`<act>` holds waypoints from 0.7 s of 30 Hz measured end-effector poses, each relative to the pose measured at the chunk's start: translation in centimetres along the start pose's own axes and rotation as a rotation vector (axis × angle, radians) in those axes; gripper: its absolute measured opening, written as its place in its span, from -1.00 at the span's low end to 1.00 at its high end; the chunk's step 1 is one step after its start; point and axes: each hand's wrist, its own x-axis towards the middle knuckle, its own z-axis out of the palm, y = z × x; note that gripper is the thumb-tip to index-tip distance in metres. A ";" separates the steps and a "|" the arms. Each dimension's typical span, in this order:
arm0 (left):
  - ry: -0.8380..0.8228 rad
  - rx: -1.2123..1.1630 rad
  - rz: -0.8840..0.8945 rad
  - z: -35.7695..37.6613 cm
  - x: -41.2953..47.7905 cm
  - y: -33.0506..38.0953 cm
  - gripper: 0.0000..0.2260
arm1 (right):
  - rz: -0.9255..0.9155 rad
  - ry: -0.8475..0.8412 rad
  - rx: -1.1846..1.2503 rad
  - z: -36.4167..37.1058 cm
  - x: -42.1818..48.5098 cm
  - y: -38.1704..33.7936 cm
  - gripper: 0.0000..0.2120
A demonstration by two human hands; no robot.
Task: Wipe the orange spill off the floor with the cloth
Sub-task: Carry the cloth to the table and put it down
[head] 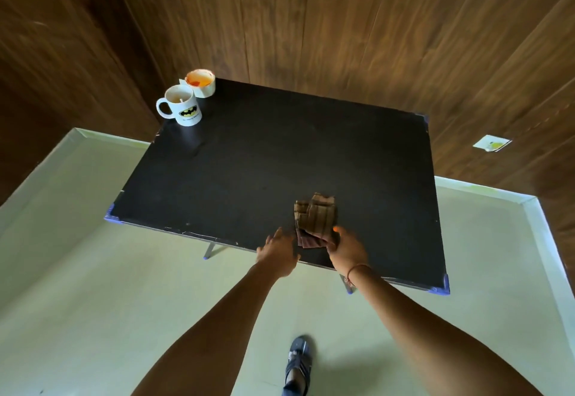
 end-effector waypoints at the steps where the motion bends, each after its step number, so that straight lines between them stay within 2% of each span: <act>1: 0.003 0.119 0.004 0.3 0.3 -0.5 -0.52 | -0.148 0.008 -0.155 0.0 0.2 -0.4 -0.67; 3: -0.048 0.295 0.000 0.7 0.9 -1.4 -0.44 | -0.311 -0.100 -0.370 0.2 0.6 -1.3 -0.55; 5: -0.092 0.377 -0.003 0.7 1.3 -2.2 -0.39 | -0.327 -0.214 -0.528 0.5 0.9 -1.9 -0.46; 7: -0.142 0.402 -0.021 1.1 1.7 -2.6 -0.32 | -0.281 -0.274 -0.579 0.9 1.0 -1.4 -0.41; 15: -0.129 0.384 -0.056 1.9 1.2 -2.0 -0.25 | -0.186 -0.187 -0.577 0.4 0.3 1.1 -0.38; 18: -0.121 0.354 -0.053 1.7 0.4 -1.5 -0.29 | -0.179 -0.222 -0.587 0.1 0.0 0.6 -0.36; 21: -0.049 0.274 -0.010 1.6 -1.3 -0.9 -0.34 | -0.231 -0.148 -0.527 -0.7 -1.6 0.0 -0.40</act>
